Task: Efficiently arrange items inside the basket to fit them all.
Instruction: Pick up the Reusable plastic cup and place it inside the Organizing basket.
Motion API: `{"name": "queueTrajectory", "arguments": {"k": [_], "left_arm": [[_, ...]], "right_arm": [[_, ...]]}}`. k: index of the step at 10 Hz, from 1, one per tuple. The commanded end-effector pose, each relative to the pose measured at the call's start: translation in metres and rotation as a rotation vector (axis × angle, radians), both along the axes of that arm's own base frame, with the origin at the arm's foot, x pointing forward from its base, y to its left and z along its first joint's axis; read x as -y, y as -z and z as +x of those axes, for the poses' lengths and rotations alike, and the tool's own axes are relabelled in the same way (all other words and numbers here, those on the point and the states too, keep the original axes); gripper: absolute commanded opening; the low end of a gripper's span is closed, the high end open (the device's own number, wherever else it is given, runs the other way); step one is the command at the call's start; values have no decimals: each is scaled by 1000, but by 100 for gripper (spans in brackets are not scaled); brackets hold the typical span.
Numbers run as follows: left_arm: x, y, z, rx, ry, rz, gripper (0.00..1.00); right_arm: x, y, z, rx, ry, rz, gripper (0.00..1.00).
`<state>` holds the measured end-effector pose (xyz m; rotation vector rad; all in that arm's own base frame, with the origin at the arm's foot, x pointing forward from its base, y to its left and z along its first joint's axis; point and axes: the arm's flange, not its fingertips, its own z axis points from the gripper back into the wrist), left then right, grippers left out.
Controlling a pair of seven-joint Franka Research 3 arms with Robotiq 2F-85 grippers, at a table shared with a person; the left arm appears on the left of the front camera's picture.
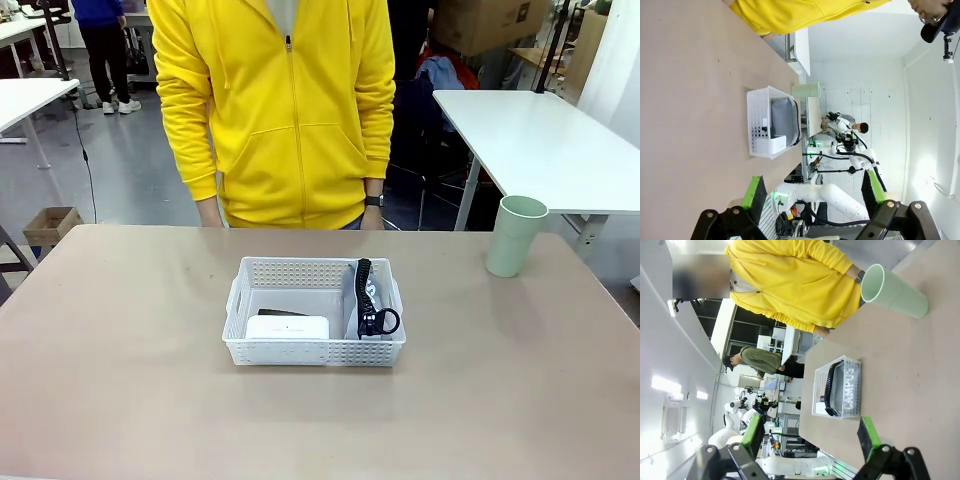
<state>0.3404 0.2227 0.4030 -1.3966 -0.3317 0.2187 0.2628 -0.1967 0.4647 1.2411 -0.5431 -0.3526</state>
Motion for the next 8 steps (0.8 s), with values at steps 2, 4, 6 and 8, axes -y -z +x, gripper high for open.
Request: {"name": "queueTrajectory", "arguments": {"k": [2,4,6,8], "left_arm": [[0,-2,-1,-4,1,7,100],[0,-2,-1,-4,1,7,100],[0,-2,-1,-4,1,7,100],[0,-2,-1,-4,1,7,100]], "right_arm": [[0,-1,2,39,1,5,100],[0,-1,2,39,1,5,100],[0,-1,2,39,1,5,100],[-5,0,8,-21,15,-74,100]]}}
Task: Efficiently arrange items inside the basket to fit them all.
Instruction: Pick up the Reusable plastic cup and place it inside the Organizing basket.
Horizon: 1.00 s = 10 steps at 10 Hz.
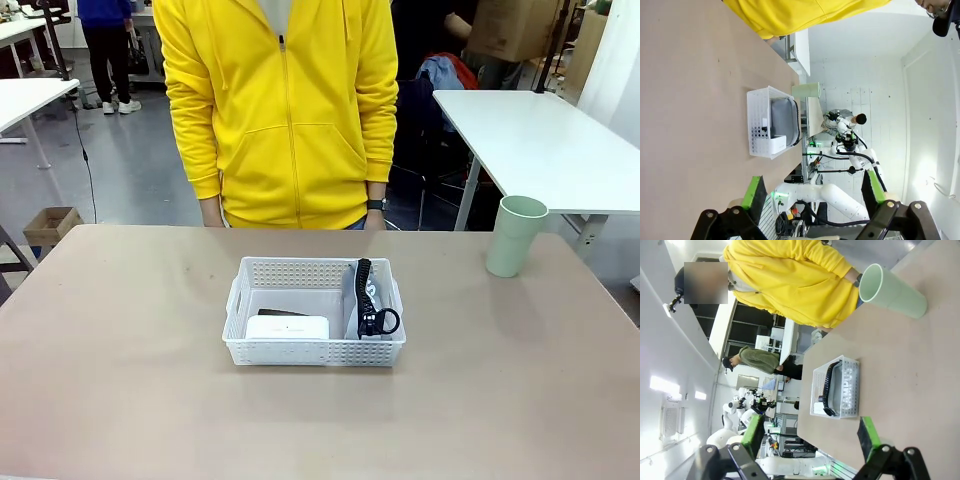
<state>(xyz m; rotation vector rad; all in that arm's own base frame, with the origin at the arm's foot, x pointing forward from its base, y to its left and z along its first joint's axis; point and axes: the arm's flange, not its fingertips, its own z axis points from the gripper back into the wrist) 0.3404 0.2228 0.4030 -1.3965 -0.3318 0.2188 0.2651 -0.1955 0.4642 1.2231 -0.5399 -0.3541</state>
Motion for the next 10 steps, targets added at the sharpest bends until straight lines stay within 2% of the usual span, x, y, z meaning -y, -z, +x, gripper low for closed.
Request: {"name": "queueTrajectory", "arguments": {"k": [1,4,6,9,10], "left_arm": [[0,-2,-1,-4,1,7,100],[0,-2,-1,-4,1,7,100],[0,-2,-1,-4,1,7,100],[0,-2,-1,-4,1,7,100],[0,-2,-1,-4,1,7,100]], "right_arm": [[-12,1,17,55,-12,-175,100],[-42,23,55,487,-125,-620,100],[-63,46,66,764,-292,-799,100],[-82,73,75,765,-399,-930,100],[-83,77,79,732,-377,-979,100]]}}
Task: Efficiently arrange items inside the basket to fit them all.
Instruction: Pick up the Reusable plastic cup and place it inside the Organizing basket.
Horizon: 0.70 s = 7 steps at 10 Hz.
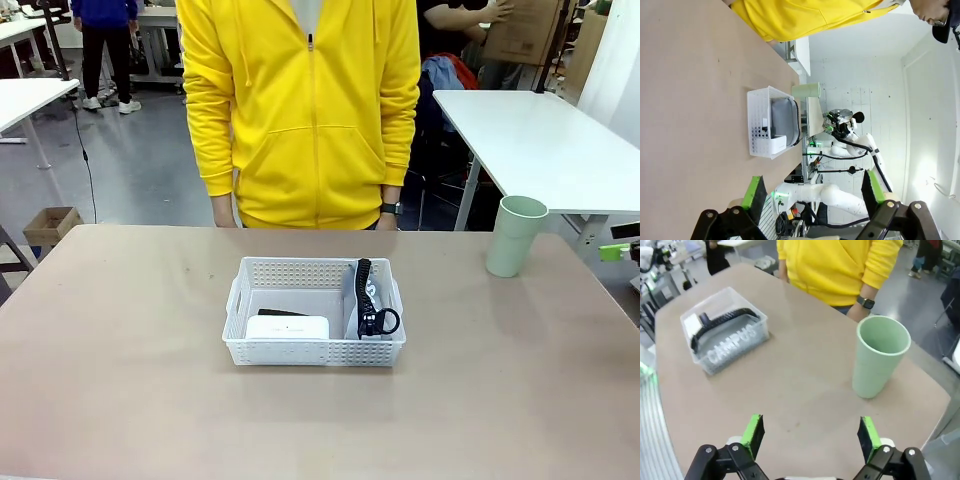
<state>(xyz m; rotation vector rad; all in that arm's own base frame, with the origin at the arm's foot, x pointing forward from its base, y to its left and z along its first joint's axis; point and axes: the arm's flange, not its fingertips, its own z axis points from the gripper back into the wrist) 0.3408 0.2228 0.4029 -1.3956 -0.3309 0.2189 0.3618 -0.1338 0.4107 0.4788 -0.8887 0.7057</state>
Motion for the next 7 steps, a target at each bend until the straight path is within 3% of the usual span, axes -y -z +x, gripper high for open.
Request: {"name": "queueTrajectory", "arguments": {"k": [1,4,5,7], "left_arm": [[0,-2,-1,-3,1,6,100],[0,-2,-1,-3,1,6,100],[0,-2,-1,-3,1,6,100],[0,-2,-1,-3,1,6,100]], "right_arm": [[-2,-9,-5,-21,-7,38,100],[-1,1,0,-6,-5,8,100],[-7,11,17,-37,-35,2,100],[-3,37,39,-12,6,13,100]]}}
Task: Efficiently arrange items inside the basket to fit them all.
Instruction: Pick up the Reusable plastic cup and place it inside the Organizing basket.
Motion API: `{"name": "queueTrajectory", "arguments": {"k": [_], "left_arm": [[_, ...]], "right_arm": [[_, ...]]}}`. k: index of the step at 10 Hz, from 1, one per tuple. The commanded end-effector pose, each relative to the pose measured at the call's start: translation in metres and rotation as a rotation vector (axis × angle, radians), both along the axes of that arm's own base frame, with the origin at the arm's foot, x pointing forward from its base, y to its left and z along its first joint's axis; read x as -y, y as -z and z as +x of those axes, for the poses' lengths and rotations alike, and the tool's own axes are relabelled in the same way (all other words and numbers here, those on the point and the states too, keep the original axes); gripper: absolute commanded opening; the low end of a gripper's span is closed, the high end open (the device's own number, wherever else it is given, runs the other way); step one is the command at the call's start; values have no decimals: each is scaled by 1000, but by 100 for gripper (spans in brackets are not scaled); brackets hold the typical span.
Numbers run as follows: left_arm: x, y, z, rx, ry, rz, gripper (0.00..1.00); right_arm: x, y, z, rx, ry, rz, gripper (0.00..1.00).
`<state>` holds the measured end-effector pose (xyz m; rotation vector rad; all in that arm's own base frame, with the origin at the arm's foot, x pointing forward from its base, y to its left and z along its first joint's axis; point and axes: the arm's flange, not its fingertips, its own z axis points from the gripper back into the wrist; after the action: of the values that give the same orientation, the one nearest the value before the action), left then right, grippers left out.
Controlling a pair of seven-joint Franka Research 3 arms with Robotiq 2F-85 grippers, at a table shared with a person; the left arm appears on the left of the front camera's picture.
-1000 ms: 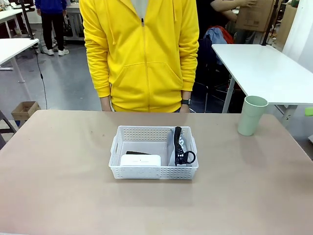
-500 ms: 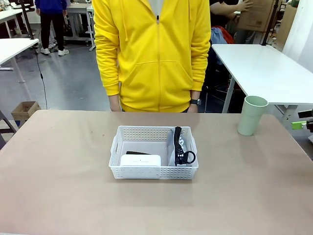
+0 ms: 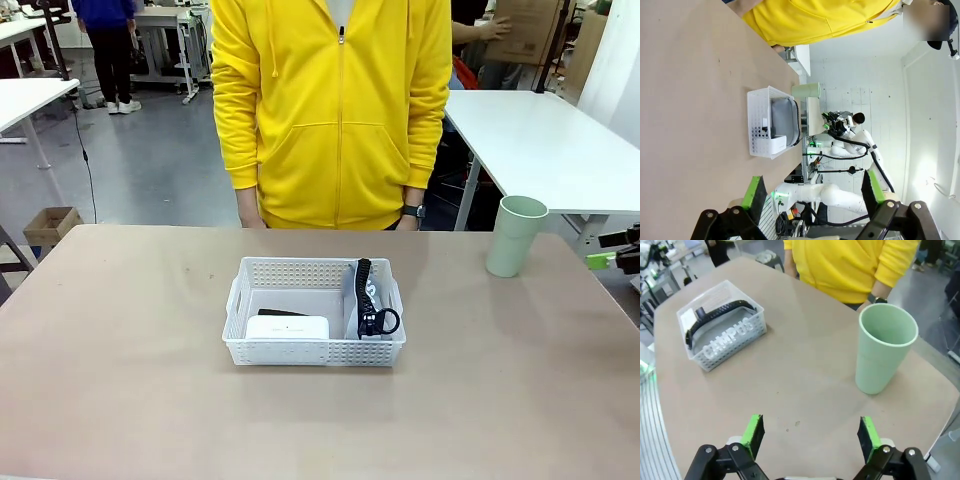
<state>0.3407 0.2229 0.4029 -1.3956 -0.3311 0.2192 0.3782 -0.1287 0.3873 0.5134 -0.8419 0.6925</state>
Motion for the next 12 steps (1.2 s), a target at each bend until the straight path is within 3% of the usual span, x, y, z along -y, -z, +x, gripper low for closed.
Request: {"name": "queueTrajectory", "arguments": {"k": [1,4,6,12], "left_arm": [[0,-2,-1,-3,1,6,100],[0,-2,-1,-3,1,6,100],[0,-2,-1,-3,1,6,100],[0,-2,-1,-3,1,6,100]], "right_arm": [[5,29,32,81,-39,7,100],[9,74,56,154,-84,-4,100],[10,98,68,137,-166,-18,100],[-2,143,98,200,-145,-33,100]]}}
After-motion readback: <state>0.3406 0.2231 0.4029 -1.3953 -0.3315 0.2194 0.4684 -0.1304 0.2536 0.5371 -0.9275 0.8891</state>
